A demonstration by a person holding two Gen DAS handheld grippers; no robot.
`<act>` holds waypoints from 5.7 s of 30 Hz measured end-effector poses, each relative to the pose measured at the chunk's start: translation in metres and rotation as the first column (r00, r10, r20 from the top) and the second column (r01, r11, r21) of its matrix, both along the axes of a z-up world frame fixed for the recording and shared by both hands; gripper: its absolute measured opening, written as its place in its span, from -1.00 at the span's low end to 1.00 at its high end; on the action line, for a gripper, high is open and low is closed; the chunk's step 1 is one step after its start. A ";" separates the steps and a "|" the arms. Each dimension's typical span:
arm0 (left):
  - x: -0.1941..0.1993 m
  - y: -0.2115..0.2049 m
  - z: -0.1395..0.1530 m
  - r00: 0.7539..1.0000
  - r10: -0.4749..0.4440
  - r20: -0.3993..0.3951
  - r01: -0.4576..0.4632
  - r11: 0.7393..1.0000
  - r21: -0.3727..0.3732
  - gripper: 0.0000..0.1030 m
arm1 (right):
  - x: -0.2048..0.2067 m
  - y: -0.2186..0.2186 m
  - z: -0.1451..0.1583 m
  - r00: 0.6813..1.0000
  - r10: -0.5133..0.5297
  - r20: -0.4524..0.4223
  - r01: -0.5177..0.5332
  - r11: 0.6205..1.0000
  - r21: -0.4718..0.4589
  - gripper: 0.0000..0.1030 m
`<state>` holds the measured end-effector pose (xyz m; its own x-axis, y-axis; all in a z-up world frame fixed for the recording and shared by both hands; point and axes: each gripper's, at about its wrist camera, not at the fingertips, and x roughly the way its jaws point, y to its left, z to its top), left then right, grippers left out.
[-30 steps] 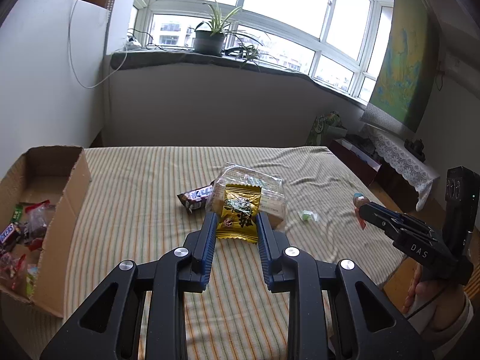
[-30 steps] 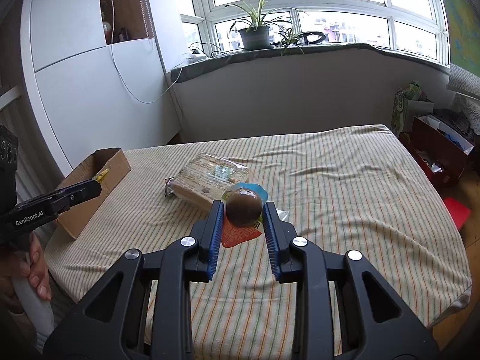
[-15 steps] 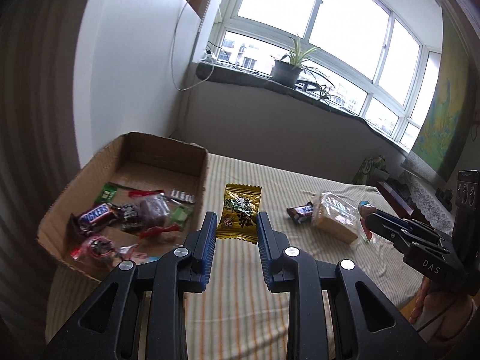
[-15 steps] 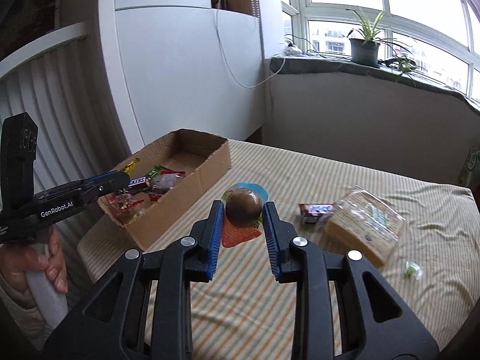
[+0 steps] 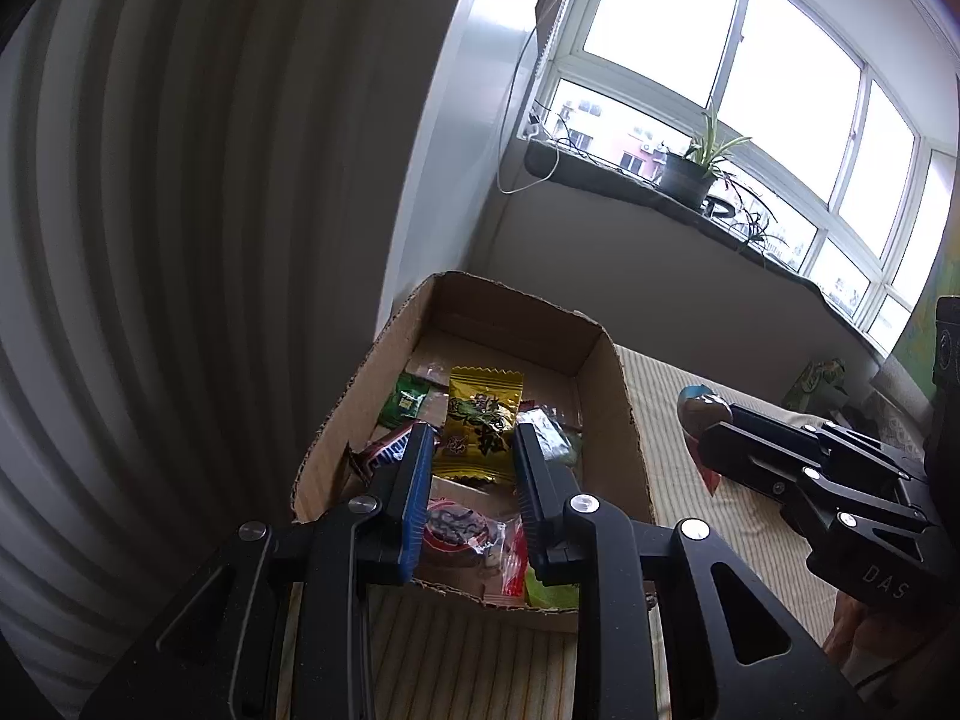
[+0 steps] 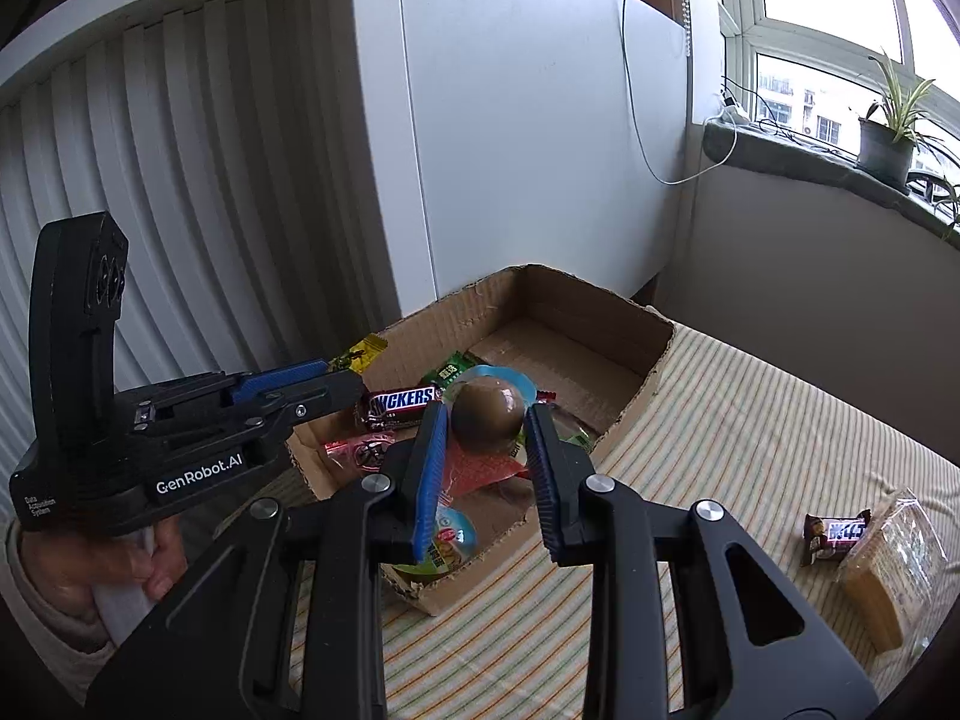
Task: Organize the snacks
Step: 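Carry the yellow packet and chocolate egg into the box and open both tools, then move both open tools back toward the bread loaf and remaining snacks, then grasp the Snickers bar with the left tool while the right tool grasps the small green packet, then carry the Snickers bar and green packet into the box and open both tools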
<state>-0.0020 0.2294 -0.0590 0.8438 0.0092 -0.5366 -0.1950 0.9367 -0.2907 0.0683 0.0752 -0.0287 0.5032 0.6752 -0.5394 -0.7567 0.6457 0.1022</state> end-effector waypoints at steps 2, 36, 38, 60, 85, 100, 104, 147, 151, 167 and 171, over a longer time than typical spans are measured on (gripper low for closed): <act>0.004 0.004 -0.004 1.000 -0.005 -0.006 0.005 1.000 -0.010 -0.52 | 0.004 0.006 -0.001 1.000 0.006 -0.003 -0.006 1.000 -0.004 -0.45; -0.016 -0.001 0.021 0.997 0.074 0.030 -0.074 0.997 0.019 0.19 | -0.017 -0.031 -0.001 0.999 -0.049 -0.011 0.049 0.997 0.051 0.60; -0.016 -0.006 0.024 0.997 0.068 0.035 -0.069 0.997 0.031 0.25 | -0.016 -0.037 -0.001 0.998 -0.063 -0.011 0.064 0.996 0.054 0.64; 0.051 -0.149 0.025 0.981 -0.184 -0.056 0.190 0.970 0.151 0.53 | 0.016 -0.264 -0.047 0.875 -0.466 -0.132 0.479 0.872 0.095 0.75; 0.132 -0.245 -0.034 0.924 -0.281 -0.258 0.359 0.869 0.340 0.54 | 0.043 -0.354 -0.098 0.778 -0.616 -0.126 0.595 0.786 -0.167 0.76; 0.190 -0.283 -0.063 0.849 -0.396 -0.349 0.502 0.810 0.302 0.54 | 0.096 -0.347 -0.119 0.801 -0.574 -0.170 0.529 0.812 -0.246 0.16; 0.196 -0.285 -0.068 0.834 -0.417 -0.362 0.523 0.806 0.277 0.50 | 0.095 -0.354 -0.118 0.797 -0.578 -0.173 0.538 0.811 -0.231 -0.41; 0.082 -0.243 0.026 0.885 -0.464 -0.032 0.464 0.874 0.145 -0.48 | 0.019 -0.359 -0.027 0.783 -0.621 -0.039 0.622 0.782 0.029 -0.47; 0.064 -0.236 0.043 0.886 -0.463 0.021 0.455 0.878 0.149 -0.48 | 0.005 -0.346 -0.002 0.790 -0.613 0.010 0.612 0.790 0.037 -0.47; 0.015 -0.141 0.042 0.949 -0.299 0.096 0.292 0.953 0.085 -0.48 | -0.013 -0.218 0.017 0.902 -0.426 0.065 0.428 0.903 -0.028 -0.47; 0.007 -0.102 0.032 0.972 -0.220 0.087 0.215 0.975 0.064 -0.48 | -0.012 -0.159 0.013 0.945 -0.320 0.062 0.323 0.945 -0.056 -0.47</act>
<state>0.0054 0.1278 -0.0272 0.8751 -0.1532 -0.4590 0.0403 0.9684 -0.2463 0.0561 -0.0840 -0.0160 0.7160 0.4371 -0.5443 -0.5107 0.8595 0.0184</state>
